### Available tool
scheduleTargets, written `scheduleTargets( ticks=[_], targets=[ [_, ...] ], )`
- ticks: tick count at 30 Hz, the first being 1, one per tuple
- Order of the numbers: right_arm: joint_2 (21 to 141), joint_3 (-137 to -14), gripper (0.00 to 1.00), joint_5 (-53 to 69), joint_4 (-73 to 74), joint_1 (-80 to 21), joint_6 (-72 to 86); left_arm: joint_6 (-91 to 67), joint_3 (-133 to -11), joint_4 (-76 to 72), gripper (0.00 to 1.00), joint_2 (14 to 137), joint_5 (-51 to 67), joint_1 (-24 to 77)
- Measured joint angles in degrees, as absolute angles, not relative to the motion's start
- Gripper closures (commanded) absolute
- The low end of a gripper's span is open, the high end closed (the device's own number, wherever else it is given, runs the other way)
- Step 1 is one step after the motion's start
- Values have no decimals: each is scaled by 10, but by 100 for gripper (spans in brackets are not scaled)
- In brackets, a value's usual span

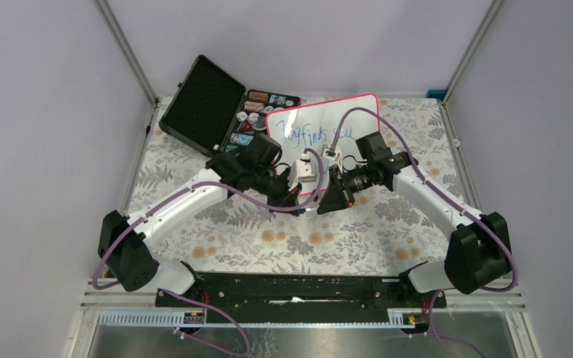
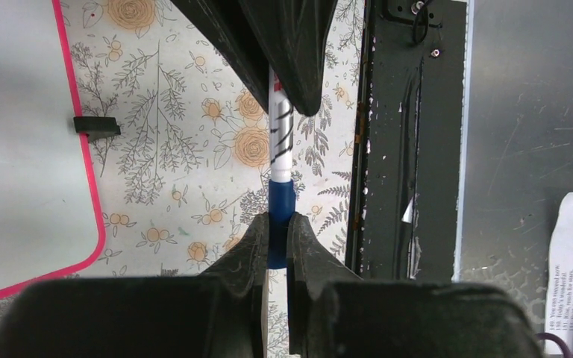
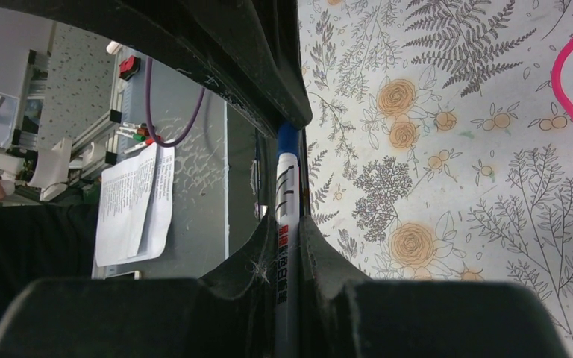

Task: Write a sentence on the whiteboard
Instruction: Insert the whiteboard marker without the cap into the pen cap.

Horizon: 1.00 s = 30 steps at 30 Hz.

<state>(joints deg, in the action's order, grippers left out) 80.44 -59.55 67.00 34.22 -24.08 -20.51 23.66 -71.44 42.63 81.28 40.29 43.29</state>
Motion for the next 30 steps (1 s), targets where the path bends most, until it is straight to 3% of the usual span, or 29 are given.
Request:
scheduleTargets(
  ticks=[12,16,18,22,30],
  targets=[
    [848,-611,100,658,344,-281,-202,193,-723,472,100,835,400,432],
    [860,-617,100,664,345,-283,-196,186,-723,477,63,836,395,432],
    [863,-621,100,669,342,-284,-192,183,-726,463,51,836,394,430],
    [876,-633,100,699,339,-263,-183,177,-749,425,47,831,406,403],
    [900,-655,100,765,288,-173,-101,61,-733,310,43,772,529,233]
  ],
)
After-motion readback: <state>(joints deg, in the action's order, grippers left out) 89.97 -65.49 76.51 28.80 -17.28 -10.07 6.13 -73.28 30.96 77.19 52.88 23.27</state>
